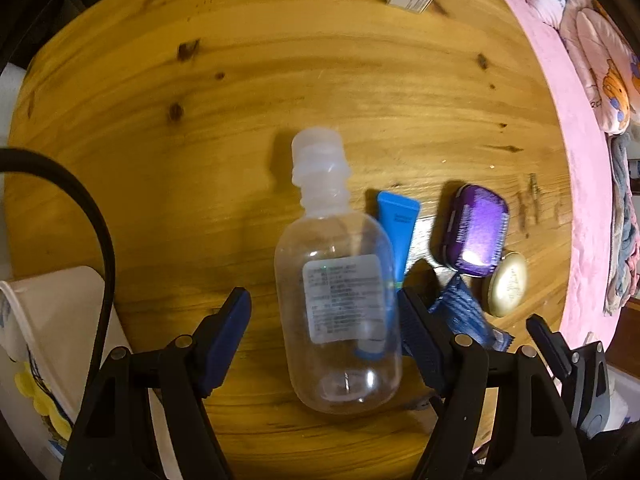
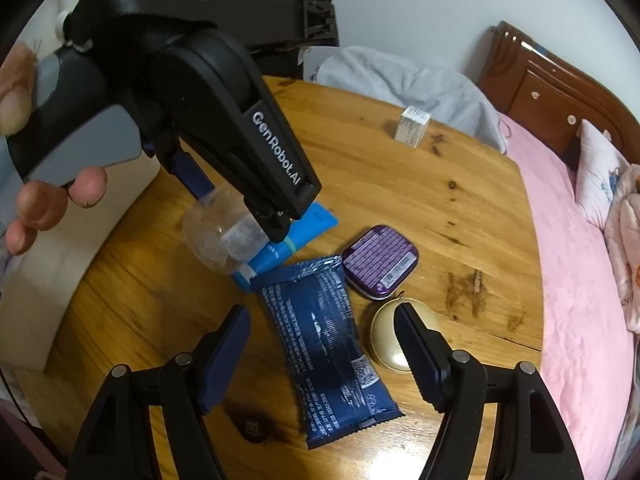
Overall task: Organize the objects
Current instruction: 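Grasp the clear bottle with the left tool while the right tool grasps the dark blue wipes pack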
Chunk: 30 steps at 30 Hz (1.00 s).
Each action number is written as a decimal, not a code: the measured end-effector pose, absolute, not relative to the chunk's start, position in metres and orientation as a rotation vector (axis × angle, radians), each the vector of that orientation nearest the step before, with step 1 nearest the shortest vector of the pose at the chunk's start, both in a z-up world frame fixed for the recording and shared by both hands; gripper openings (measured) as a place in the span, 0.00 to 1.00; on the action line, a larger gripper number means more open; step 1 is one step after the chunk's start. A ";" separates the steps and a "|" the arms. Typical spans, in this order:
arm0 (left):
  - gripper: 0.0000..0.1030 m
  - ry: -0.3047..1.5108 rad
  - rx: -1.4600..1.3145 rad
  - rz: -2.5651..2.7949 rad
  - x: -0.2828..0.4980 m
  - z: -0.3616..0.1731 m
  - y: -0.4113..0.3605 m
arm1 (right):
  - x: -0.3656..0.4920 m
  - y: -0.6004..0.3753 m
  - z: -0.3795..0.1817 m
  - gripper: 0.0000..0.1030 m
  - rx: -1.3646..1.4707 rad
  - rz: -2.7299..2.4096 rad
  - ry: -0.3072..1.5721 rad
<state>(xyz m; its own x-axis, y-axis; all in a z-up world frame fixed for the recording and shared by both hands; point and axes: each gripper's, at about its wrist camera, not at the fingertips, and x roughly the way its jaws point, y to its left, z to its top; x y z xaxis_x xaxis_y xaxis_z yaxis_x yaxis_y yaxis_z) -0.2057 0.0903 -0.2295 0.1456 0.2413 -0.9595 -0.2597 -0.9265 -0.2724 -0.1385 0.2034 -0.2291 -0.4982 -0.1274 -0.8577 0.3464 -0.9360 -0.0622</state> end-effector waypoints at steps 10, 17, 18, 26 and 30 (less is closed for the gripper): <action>0.76 -0.056 -2.066 1.811 -0.201 -0.239 0.078 | -0.145 0.198 -0.253 0.52 1.464 -2.406 0.415; 0.75 -0.026 -2.060 1.826 -0.197 -0.240 0.076 | -0.149 0.198 -0.257 0.52 1.479 -2.395 0.420; 0.75 -0.024 -2.057 1.829 -0.197 -0.240 0.075 | -0.150 0.198 -0.257 0.52 1.480 -2.394 0.419; 0.63 -0.074 -2.031 1.857 -0.191 -0.233 0.075 | -0.152 0.201 -0.258 0.48 1.492 -2.389 0.388; 0.57 -0.077 -2.018 1.872 -0.189 -0.229 0.072 | -0.152 0.201 -0.256 0.47 1.504 -2.368 0.346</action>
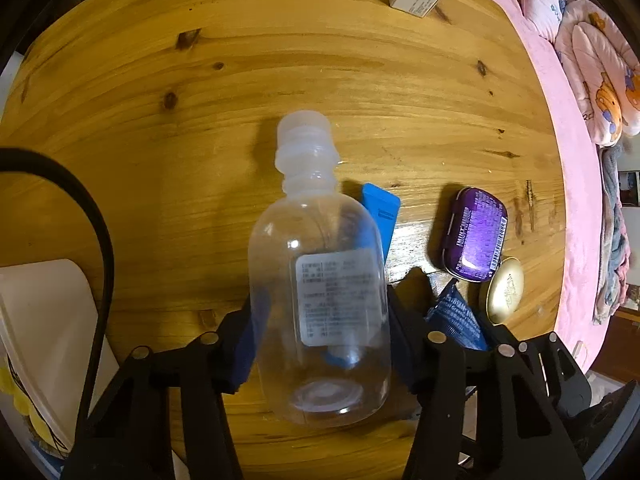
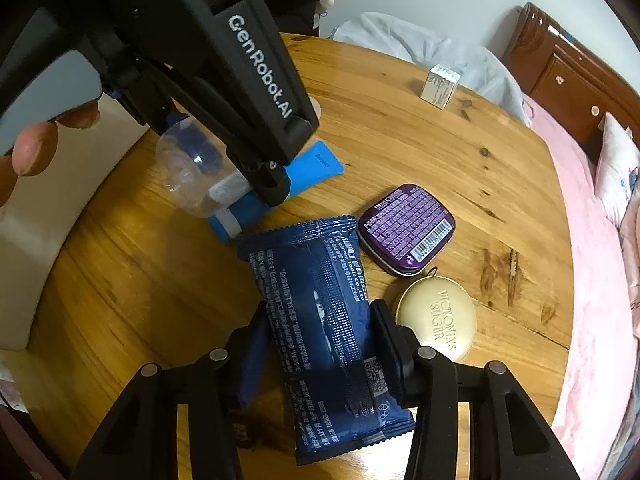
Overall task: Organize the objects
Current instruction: 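Carry the clear bottle and dark blue wipes pack over the white tray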
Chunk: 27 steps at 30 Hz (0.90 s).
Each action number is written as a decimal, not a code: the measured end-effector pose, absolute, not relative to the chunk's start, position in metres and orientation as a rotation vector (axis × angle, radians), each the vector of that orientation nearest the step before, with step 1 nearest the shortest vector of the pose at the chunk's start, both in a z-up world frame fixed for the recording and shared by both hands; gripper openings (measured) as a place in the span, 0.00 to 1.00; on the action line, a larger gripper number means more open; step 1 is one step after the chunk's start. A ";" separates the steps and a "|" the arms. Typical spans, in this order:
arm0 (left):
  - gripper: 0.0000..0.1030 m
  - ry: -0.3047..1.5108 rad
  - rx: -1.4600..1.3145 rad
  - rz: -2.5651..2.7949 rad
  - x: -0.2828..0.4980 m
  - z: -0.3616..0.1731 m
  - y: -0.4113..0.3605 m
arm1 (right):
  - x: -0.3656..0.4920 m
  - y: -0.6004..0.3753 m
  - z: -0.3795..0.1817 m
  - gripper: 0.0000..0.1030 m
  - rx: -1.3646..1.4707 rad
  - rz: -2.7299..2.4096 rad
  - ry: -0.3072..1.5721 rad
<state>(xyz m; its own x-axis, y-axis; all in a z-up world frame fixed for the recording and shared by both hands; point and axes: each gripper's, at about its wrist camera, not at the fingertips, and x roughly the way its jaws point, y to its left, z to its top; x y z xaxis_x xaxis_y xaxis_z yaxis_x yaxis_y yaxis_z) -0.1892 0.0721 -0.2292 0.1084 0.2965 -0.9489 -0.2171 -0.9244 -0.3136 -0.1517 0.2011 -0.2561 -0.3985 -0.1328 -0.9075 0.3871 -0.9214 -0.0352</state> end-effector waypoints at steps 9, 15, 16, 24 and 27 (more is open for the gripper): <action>0.55 -0.112 -1.989 1.932 -0.185 -0.212 0.059 | -0.149 0.204 -0.250 0.45 1.531 -2.349 0.245; 0.55 -0.144 -1.944 1.967 -0.175 -0.188 0.046 | -0.143 0.201 -0.236 0.44 1.520 -2.374 0.219; 0.55 -0.153 -1.936 1.968 -0.174 -0.183 0.043 | -0.141 0.200 -0.233 0.44 1.514 -2.380 0.218; 0.55 -0.203 -1.824 1.996 -0.151 -0.150 0.037 | -0.121 0.181 -0.196 0.44 1.458 -2.422 0.194; 0.55 -0.210 -1.768 2.018 -0.149 -0.127 0.031 | -0.117 0.173 -0.179 0.44 1.422 -2.437 0.186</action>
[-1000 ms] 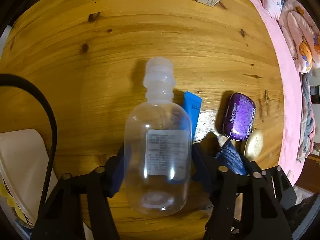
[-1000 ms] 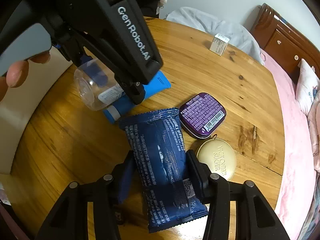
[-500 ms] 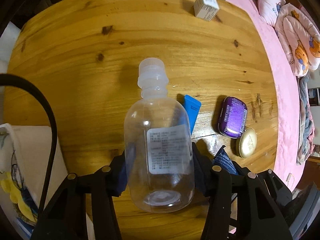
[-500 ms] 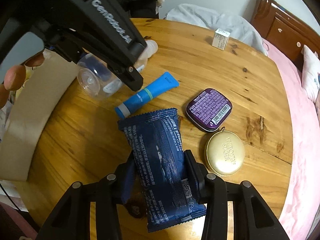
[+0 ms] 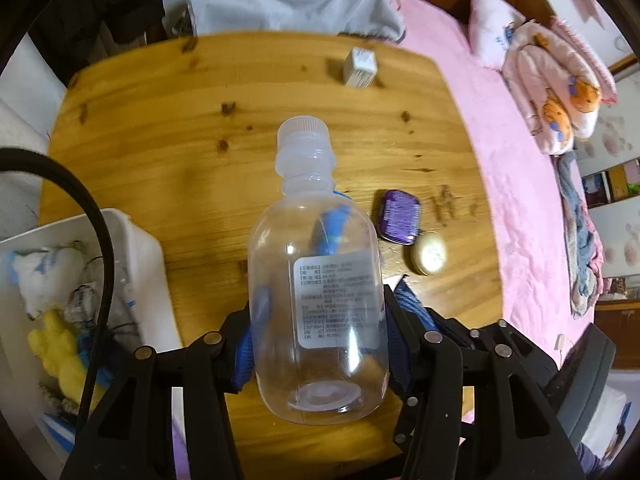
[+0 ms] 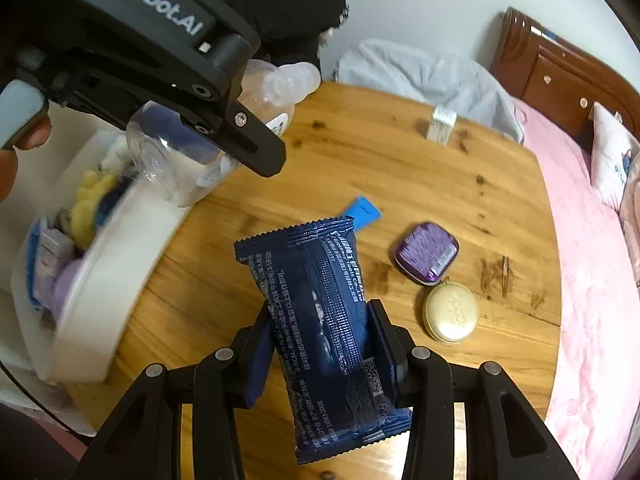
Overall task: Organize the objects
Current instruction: 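Carry the clear bottle and dark blue wipes pack over the white tray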
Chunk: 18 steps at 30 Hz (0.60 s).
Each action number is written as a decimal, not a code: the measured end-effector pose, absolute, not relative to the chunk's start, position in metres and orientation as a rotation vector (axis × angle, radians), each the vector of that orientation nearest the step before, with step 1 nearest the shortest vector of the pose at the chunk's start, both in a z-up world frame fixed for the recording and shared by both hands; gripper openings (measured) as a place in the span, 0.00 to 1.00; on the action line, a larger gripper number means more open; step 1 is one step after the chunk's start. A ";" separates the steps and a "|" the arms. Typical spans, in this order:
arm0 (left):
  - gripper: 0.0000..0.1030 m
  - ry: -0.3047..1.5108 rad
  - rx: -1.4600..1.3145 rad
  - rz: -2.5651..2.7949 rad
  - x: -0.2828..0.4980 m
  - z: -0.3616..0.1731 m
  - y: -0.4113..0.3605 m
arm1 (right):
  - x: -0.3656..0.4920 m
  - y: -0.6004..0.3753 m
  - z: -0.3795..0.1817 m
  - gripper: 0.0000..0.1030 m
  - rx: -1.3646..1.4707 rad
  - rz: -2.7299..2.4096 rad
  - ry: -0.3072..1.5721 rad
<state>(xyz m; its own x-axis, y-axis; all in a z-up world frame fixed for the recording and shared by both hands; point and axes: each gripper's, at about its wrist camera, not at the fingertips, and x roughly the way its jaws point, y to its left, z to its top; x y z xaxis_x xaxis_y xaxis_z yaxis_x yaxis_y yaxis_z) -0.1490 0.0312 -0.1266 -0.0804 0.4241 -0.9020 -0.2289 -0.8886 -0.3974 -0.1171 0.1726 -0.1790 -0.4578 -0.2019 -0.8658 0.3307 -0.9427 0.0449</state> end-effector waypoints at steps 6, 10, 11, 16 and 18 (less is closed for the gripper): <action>0.55 -0.212 -1.668 2.095 -0.131 -0.088 0.000 | -0.106 0.153 -0.142 0.43 1.361 -2.455 0.117; 0.55 -0.198 -1.613 2.173 -0.118 -0.067 -0.023 | -0.100 0.138 -0.117 0.43 1.325 -2.443 0.062; 0.55 -0.195 -1.600 2.197 -0.115 -0.062 -0.030 | -0.099 0.133 -0.112 0.43 1.313 -2.440 0.054; 0.55 -0.203 -1.562 2.286 -0.103 -0.049 -0.059 | -0.096 0.107 -0.088 0.43 1.243 -2.429 0.057; 0.55 -0.205 -1.548 2.327 -0.097 -0.043 -0.073 | -0.095 0.097 -0.081 0.43 1.218 -2.425 0.060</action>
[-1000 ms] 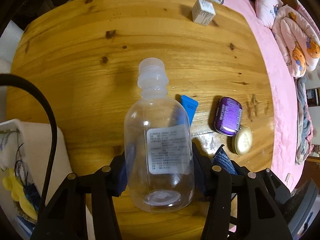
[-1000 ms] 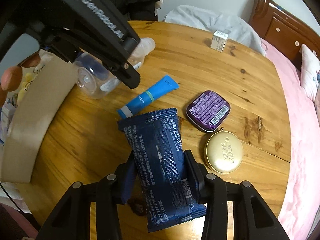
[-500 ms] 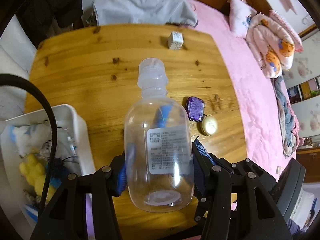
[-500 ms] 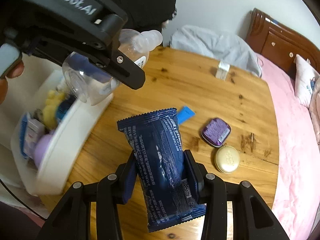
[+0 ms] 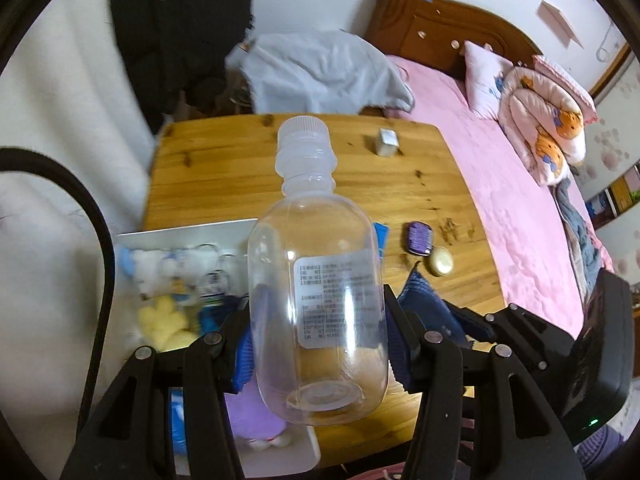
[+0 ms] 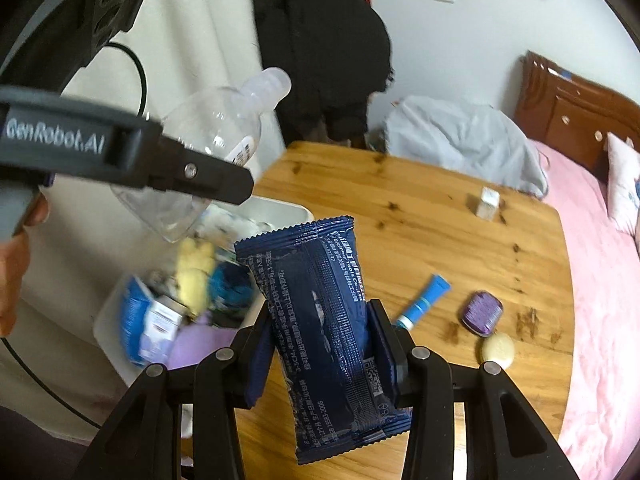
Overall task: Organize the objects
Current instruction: 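Carry the clear bottle and dark blue wipes pack over the white tray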
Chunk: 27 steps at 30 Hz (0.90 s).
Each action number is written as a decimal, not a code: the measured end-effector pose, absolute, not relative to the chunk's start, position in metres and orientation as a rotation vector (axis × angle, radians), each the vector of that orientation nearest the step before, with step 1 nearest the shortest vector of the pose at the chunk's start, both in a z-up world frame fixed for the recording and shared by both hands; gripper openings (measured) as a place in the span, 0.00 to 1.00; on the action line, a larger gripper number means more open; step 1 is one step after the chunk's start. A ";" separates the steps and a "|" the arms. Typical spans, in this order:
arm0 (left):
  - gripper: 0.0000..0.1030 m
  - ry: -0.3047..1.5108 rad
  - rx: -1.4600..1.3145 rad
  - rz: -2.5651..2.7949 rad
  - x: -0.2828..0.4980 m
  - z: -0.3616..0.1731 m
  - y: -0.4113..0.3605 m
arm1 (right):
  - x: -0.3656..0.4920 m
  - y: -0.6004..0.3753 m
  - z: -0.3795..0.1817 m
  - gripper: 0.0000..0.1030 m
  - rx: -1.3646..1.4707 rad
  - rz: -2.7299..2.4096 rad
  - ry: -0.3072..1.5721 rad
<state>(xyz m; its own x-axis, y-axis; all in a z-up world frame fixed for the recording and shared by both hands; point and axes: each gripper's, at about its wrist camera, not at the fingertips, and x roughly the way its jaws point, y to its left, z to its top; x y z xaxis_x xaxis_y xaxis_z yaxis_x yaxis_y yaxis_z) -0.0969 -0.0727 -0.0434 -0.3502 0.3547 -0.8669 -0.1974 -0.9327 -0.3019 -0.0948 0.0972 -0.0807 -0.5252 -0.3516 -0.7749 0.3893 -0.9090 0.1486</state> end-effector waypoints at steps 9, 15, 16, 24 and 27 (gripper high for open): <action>0.55 -0.223 -1.508 2.511 -0.077 -0.028 -0.124 | -0.096 0.059 -0.051 0.43 1.131 -2.390 0.037; 0.55 -0.244 -1.508 2.606 -0.069 -0.030 -0.147 | -0.102 0.034 -0.041 0.43 1.113 -2.366 0.036; 0.55 -0.244 -1.514 2.621 -0.067 -0.032 -0.150 | -0.104 0.031 -0.040 0.43 1.116 -2.361 0.026; 0.55 -0.232 -1.530 2.725 -0.058 -0.038 -0.162 | -0.118 0.009 -0.038 0.43 1.165 -2.331 -0.022; 0.55 -0.234 -1.521 2.769 -0.056 -0.038 -0.163 | -0.121 0.002 -0.039 0.43 1.171 -2.326 -0.022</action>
